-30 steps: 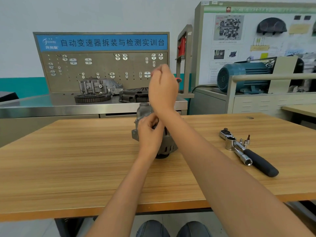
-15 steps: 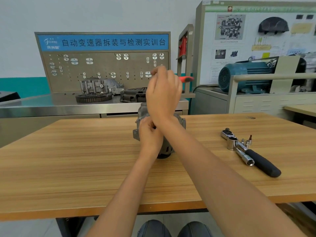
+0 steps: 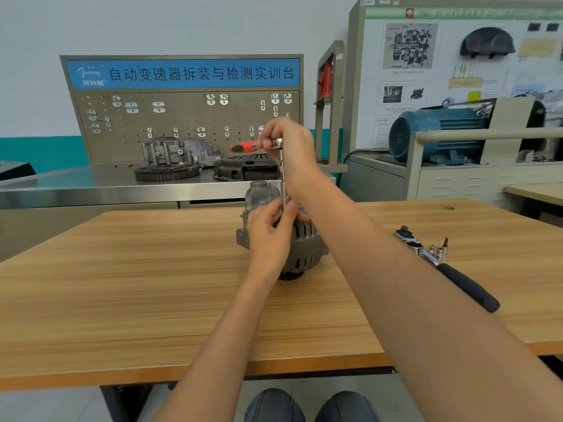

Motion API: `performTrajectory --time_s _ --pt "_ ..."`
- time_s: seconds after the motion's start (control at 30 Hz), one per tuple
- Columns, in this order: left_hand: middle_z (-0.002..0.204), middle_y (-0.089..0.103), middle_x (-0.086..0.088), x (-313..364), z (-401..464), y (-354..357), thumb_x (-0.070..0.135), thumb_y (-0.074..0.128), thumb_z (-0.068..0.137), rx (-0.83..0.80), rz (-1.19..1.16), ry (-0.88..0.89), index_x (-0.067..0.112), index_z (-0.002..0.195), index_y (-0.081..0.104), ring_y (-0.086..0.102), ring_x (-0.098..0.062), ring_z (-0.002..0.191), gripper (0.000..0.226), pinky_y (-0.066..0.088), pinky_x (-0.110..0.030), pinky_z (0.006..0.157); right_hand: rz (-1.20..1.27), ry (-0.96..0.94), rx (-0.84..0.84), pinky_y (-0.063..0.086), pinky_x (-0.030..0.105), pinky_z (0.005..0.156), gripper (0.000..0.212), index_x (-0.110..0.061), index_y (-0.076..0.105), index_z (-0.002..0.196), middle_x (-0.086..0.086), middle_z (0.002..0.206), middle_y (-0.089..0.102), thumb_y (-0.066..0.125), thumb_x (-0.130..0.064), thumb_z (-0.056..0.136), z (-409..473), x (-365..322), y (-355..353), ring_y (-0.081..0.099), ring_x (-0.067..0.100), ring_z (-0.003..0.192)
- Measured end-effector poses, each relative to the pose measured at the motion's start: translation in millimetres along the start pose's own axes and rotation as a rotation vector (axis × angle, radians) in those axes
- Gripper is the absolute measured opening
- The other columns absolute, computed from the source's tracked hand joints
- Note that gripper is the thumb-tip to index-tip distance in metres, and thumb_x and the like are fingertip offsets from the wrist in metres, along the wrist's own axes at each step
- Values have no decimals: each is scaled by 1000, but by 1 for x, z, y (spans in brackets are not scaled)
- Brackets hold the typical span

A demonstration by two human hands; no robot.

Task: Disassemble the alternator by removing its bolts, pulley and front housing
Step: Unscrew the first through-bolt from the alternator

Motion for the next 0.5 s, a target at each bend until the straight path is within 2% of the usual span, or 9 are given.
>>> performTrajectory --time_s 0.07,0.1,0.13,0.17,0.23,0.3,0.33,0.4,0.5 --pt "59 58 17 -2 1 0 20 51 96 9 2 18 35 62 59 50 -28 77 38 36 -47 77 -27 -43 27 45 19 70 34 -11 52 55 -3 45 47 38 8 80 -2 1 1 52 6 47" --pt "61 58 12 -3 1 0 17 52 95 11 -4 26 27 64 61 50 -32 77 34 37 -47 75 -85 -111 55 43 12 60 33 -12 53 59 -4 48 48 39 5 83 -5 1 0 52 7 49" --pt "61 57 2 -5 1 0 13 54 94 17 -10 20 17 64 60 49 -33 76 31 37 -45 72 -177 -213 93 41 12 55 31 -12 54 62 -5 53 48 40 2 87 -10 2 1 51 9 54" --pt "58 51 -1 -8 2 0 8 55 91 31 -16 1 16 59 55 45 -28 70 34 34 -41 67 -324 -339 150 41 17 56 28 -12 56 68 -6 58 49 40 -1 89 -14 5 1 48 10 58" --pt "46 36 12 -11 3 -2 -3 54 86 61 -31 -60 29 43 39 32 -11 57 56 24 -32 58 -740 -595 309 40 28 75 21 -9 62 84 -3 72 55 42 -6 91 -24 8 2 49 13 71" --pt "39 31 13 -13 4 0 -7 53 83 49 -22 -85 31 37 33 24 -5 50 63 18 -29 54 -998 -689 436 33 31 90 20 -10 64 94 1 84 60 44 -11 91 -27 10 3 50 16 84" --pt "39 32 13 -13 4 0 -6 54 83 53 -20 -78 31 38 33 26 -4 52 63 18 -29 54 -980 -671 429 32 30 91 21 -9 64 92 2 84 61 44 -11 91 -25 9 3 51 17 84" --pt "48 41 14 -11 4 0 1 57 86 67 -32 -61 32 46 40 37 -14 63 54 26 -31 59 -762 -603 338 37 32 86 23 -5 63 80 2 75 61 43 -8 91 -21 5 0 52 17 75" --pt "75 61 -13 -10 3 1 14 54 94 3 -72 -34 9 73 60 53 -37 88 22 41 -43 78 -438 -410 197 43 25 66 30 -11 59 64 -9 57 51 43 -2 89 -15 2 -3 45 1 55"
Point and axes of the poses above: each hand's wrist, its own z-axis towards the middle knuckle, its own y-axis out of the palm, x = y × z, the point moved 3 cm from there along z, towards the middle knuckle
